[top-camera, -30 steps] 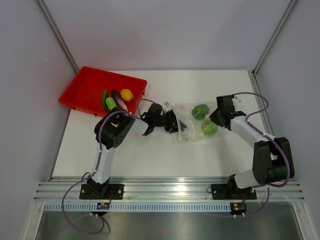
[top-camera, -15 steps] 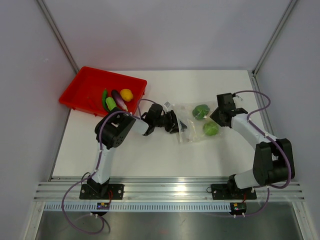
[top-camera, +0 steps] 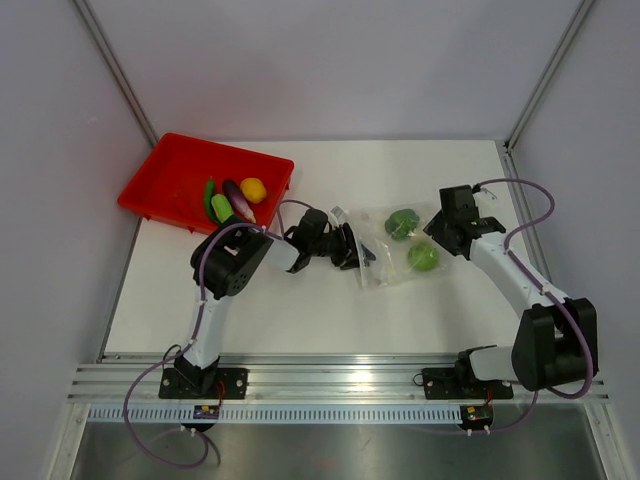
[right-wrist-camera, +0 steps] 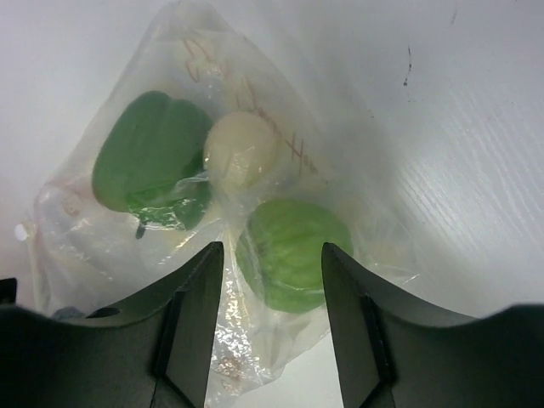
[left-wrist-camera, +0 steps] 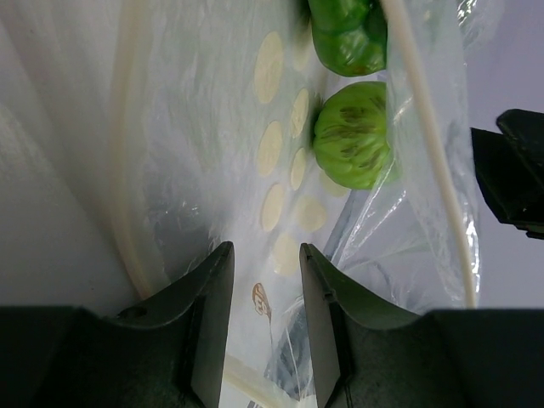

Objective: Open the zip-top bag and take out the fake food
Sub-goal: Adjust the zipper food storage bag at the center of the board, then pick up the fake fruit from the zipper food storage bag.

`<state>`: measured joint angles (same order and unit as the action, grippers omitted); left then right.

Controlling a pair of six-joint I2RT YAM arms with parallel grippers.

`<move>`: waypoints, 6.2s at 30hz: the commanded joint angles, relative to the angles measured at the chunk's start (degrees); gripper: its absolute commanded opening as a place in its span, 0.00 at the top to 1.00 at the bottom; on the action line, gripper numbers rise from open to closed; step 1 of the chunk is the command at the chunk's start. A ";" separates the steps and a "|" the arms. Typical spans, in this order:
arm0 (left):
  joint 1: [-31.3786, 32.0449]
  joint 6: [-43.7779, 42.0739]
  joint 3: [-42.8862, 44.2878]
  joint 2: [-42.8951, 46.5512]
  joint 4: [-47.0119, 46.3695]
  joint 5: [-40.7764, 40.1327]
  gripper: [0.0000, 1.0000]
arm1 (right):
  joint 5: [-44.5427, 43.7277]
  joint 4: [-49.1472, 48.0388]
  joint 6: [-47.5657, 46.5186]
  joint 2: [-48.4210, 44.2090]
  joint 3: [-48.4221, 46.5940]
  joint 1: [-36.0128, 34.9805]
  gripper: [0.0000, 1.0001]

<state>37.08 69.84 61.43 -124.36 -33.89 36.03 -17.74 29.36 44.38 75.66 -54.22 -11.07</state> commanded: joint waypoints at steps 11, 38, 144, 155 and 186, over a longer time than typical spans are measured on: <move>1.77 -0.94 1.41 2.63 -1.71 1.15 0.58 | 17.10 -13.27 7.39 11.70 6.40 0.26 0.51; 4.93 1.97 2.73 1.39 -8.65 2.91 0.36 | 25.65 -18.64 6.77 11.70 7.63 0.26 0.96; 2.12 -1.46 0.53 5.61 -3.82 0.00 0.35 | 29.17 -24.72 4.75 8.73 13.26 0.26 0.77; 2.12 -0.94 0.45 5.44 -4.34 0.27 0.37 | 24.59 -23.56 3.34 -1.03 15.90 0.35 0.23; 1.77 0.56 -1.49 7.55 -6.98 1.15 0.41 | 5.73 -13.99 10.54 0.29 14.66 4.13 1.00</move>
<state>39.00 70.54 60.01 -120.03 -37.23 35.86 -3.14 12.78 52.16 80.90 -40.69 -7.79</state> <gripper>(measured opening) 0.713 0.011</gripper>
